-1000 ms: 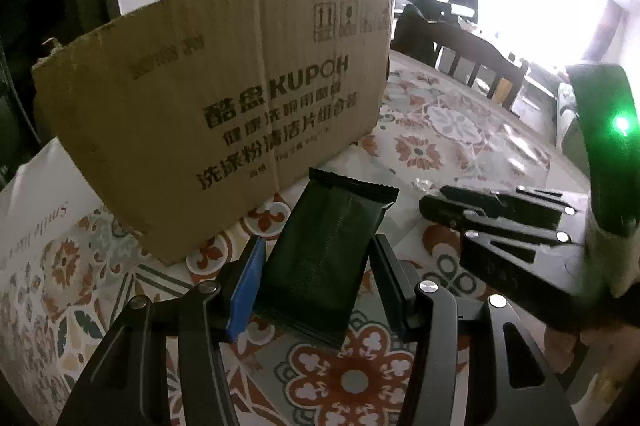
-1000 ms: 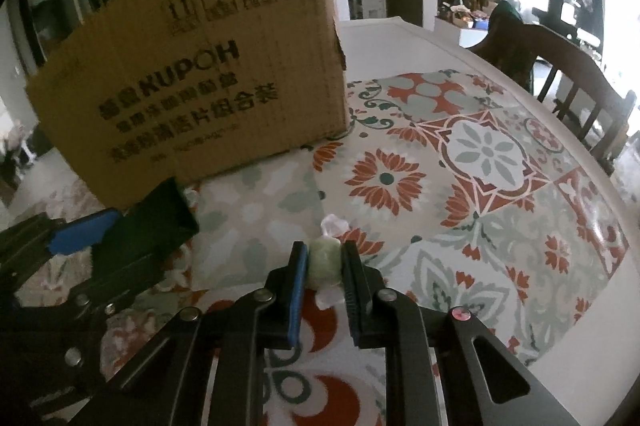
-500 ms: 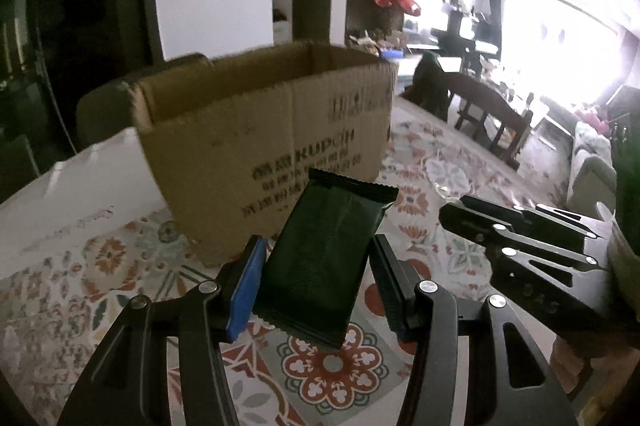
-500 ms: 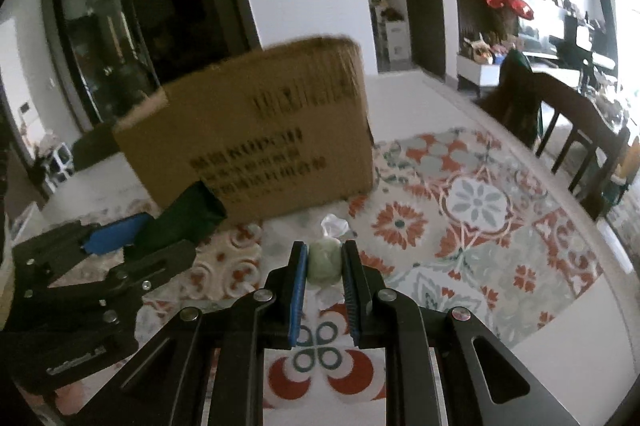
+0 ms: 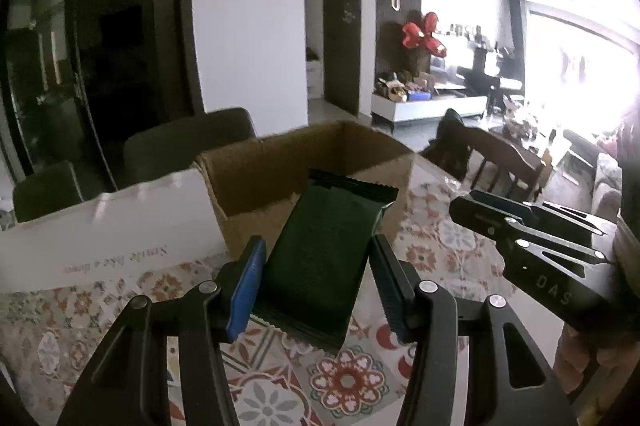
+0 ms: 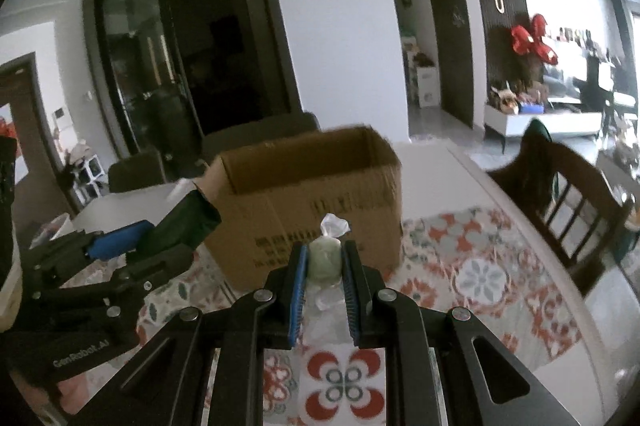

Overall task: Organize snacks
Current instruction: 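Carry the dark green bar and white snack over the cardboard box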

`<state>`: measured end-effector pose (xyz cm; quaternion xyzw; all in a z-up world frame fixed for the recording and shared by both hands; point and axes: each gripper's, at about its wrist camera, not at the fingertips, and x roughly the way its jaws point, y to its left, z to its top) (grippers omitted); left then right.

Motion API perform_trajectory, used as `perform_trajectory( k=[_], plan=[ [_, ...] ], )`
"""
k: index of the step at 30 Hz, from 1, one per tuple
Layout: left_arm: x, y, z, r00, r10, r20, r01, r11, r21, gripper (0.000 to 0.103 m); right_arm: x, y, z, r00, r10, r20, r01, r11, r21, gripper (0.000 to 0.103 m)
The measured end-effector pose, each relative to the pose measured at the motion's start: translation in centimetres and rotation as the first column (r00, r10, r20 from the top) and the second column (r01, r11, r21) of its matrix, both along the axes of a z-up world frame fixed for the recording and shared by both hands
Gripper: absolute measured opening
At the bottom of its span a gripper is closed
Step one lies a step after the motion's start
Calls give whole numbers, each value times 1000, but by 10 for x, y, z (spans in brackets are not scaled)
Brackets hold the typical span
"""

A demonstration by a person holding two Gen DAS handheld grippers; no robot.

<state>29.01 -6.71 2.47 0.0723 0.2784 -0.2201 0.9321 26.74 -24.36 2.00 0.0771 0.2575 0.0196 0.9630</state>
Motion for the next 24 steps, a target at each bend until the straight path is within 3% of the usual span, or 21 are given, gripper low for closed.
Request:
perform_trajectory(
  k=[12,24],
  plan=[
    [55,-4,29,998,52,23,-52,999,-3,52,55,1,35,996,70,53,-70,997,-16,19],
    [122,-12,30,995,82,-60,-83,996,-15,53,124,-1,46,996,85,-3,-85,994,-64,19]
  ],
)
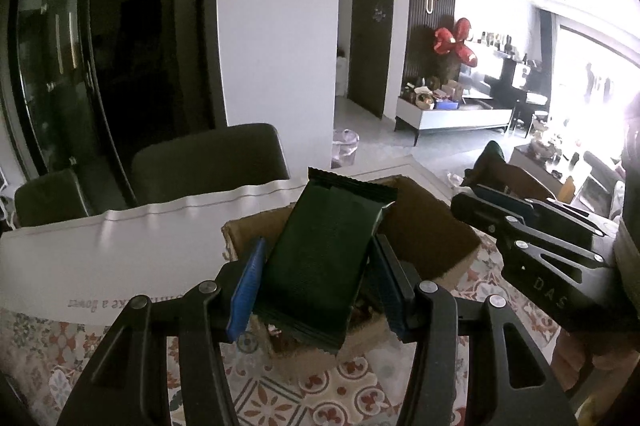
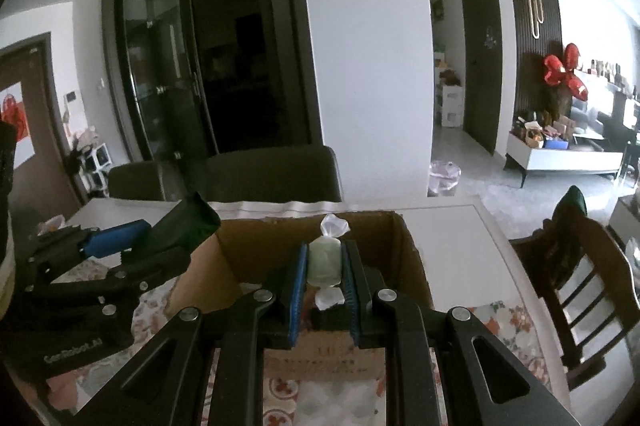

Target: Organize snacks

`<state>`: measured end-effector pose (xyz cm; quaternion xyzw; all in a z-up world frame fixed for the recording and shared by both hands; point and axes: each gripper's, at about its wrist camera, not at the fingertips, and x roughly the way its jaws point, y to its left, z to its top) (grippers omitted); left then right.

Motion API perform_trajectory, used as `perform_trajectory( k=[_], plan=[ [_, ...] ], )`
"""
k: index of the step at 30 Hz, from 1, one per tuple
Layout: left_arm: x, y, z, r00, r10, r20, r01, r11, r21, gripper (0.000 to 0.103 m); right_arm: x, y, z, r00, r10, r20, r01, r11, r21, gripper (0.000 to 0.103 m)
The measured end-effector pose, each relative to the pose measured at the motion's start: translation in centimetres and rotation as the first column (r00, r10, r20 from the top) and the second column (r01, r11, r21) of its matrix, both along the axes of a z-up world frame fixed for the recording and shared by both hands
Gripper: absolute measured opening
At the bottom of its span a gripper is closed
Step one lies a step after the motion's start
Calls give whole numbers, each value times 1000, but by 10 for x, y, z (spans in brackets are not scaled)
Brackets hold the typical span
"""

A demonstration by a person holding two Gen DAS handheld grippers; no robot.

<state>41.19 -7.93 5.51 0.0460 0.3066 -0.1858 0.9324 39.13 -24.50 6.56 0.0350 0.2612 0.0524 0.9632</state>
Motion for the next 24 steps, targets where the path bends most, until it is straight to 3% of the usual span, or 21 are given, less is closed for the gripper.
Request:
perform_trajectory(
  k=[5,9,10,11,13,16,20,24],
  plan=[
    [17,-9,-5,999,20,-32,-19,999,29,54,22,-6,-3,999,4,-46,-4,1000,4,19],
    [23,-12,-6,999,26,-40,-24,999,42,73,34,-11,-6,997,-13,-77,14,1000,10,20],
    [22,-12,-5,999,34,-39,-33,998,48,73,36,-13,-8,996,-20,-90,21,1000,10,23],
    [21,-11,-5,998,50,-37,-48,997,56,74,36,-13,-8,995,-19,-97,21,1000,11,34],
    [15,-7,-4,997,76,-29,-74,995,61,76,34,-14,-8,995,-30,-100,31,999,9,40],
    [2,0,-3,994,109,5,-109,992,68,82,23,-14,-9,994,-36,-100,37,999,9,40],
    [-30,10,1,988,142,65,-146,988,59,87,-8,-10,-6,996,-64,-57,64,998,-12,57],
    [-70,17,5,980,159,122,-166,985,53,91,-44,-9,-3,997,-76,-29,76,997,-4,57]
  ],
)
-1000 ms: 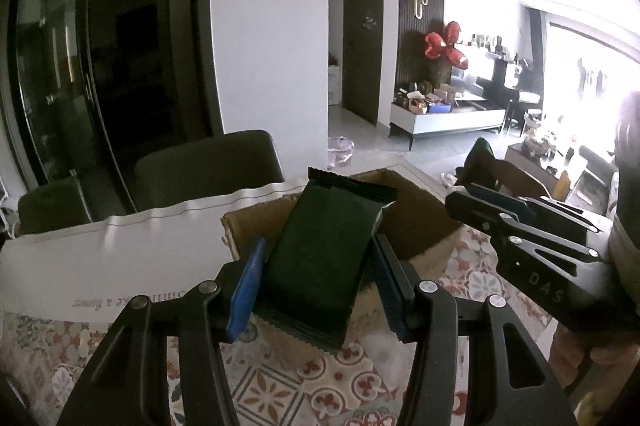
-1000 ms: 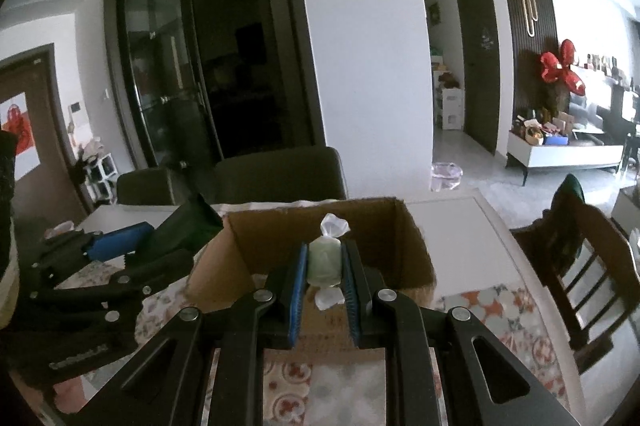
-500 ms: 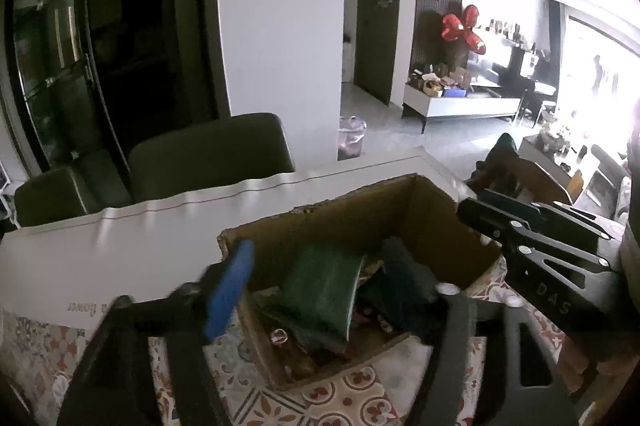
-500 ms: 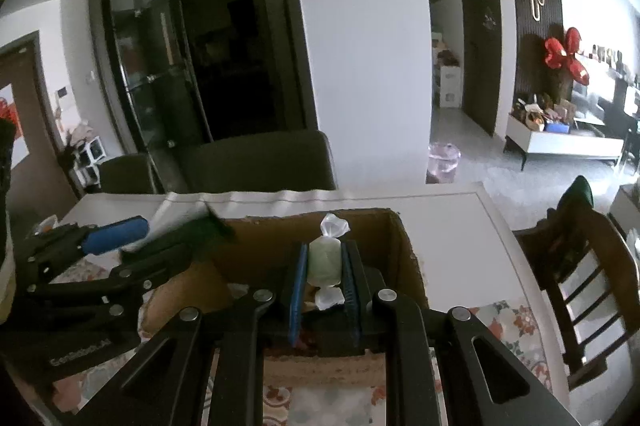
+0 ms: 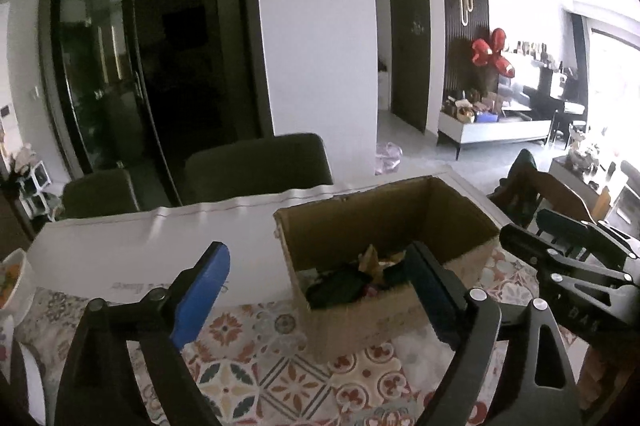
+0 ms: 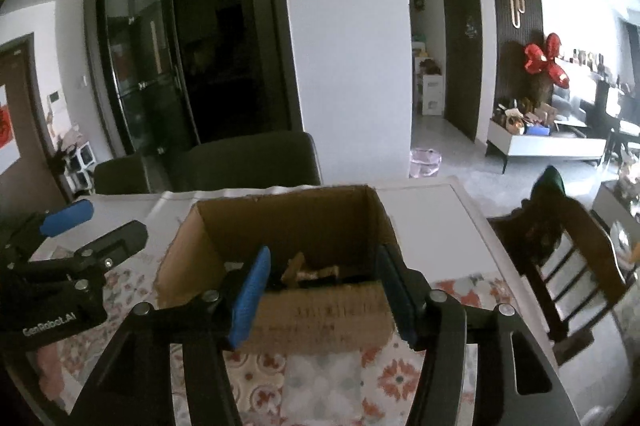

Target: Organize snacks

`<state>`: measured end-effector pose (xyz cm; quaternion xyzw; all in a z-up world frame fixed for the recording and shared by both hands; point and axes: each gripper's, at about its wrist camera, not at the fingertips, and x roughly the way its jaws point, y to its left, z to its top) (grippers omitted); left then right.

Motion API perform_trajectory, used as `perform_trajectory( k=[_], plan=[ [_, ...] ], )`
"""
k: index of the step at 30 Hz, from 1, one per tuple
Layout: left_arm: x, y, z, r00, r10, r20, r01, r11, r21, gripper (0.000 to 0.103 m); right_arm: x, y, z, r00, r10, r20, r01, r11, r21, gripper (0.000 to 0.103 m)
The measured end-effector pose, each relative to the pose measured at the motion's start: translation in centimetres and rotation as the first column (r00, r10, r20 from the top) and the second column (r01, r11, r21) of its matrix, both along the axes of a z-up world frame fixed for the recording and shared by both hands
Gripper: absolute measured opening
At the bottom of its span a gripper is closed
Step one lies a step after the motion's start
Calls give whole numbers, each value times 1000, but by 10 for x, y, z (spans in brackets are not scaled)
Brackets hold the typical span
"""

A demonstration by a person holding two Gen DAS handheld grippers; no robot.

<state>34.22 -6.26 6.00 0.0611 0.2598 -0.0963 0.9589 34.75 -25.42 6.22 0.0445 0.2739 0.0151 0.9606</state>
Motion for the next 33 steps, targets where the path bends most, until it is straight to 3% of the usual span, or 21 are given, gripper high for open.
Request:
perform_trajectory(
  k=[3,13,19,33],
  plan=[
    [-29,3,3,999,6,45,-7,1000,22,94,-29,0,1,999,-21,26,21,1000,-7,68],
    [-126,18,6,981,34,190,-48,996,73,100,-119,5,9,993,-68,94,71,997,-33,81],
    [-172,27,2,979,50,198,-61,997,50,102,-172,14,8,990,-68,125,76,995,-59,88],
    [-253,40,-6,979,62,196,-69,997,26,103,-255,32,1,991,-35,131,48,994,-100,90]
  ],
)
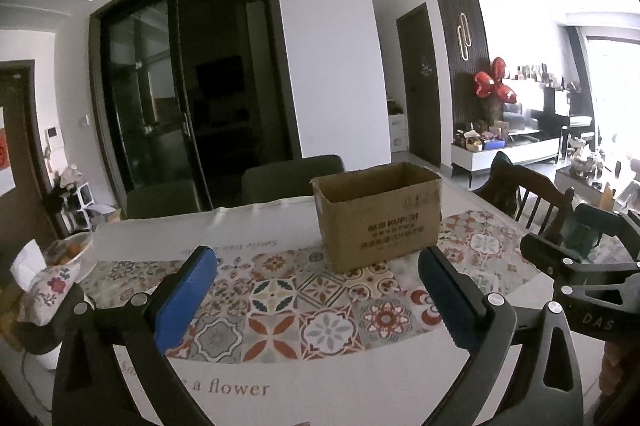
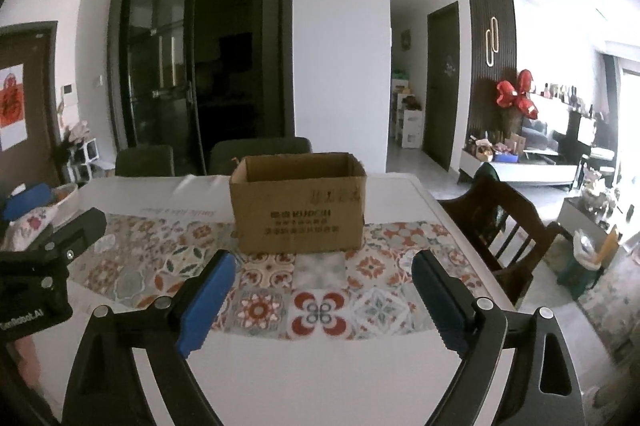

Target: Organize snacks

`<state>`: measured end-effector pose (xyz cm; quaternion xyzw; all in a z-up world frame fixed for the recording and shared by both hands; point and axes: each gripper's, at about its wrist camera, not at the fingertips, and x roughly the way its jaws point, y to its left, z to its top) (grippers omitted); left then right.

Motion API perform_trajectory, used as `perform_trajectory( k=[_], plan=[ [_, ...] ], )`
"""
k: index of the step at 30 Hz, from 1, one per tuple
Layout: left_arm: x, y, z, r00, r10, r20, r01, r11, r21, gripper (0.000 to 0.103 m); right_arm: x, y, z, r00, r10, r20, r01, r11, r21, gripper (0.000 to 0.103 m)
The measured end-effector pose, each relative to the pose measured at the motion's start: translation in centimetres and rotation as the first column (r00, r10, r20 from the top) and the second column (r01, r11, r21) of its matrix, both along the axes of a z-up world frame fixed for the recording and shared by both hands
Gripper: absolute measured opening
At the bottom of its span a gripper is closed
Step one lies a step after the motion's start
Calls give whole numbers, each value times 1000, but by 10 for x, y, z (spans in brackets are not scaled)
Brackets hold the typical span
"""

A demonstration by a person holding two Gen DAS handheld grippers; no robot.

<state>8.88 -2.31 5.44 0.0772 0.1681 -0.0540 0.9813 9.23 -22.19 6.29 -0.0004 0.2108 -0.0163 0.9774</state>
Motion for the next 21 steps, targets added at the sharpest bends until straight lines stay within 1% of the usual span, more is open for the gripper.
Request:
perform_trajectory(
  k=[9,15,21],
  plan=[
    [-30,11,-8,1000,-1,-26,0,1000,-27,103,-36,8,-3,1000,7,7,-7,1000,-11,90],
    [-41,12,-11,999,-7,-35,6,999,-34,103,-47,12,-3,1000,13,11,-13,1000,-22,90],
    [-45,13,-12,1000,-12,-29,11,999,-32,103,-53,13,-3,1000,19,4,-19,1000,-13,91]
  ],
)
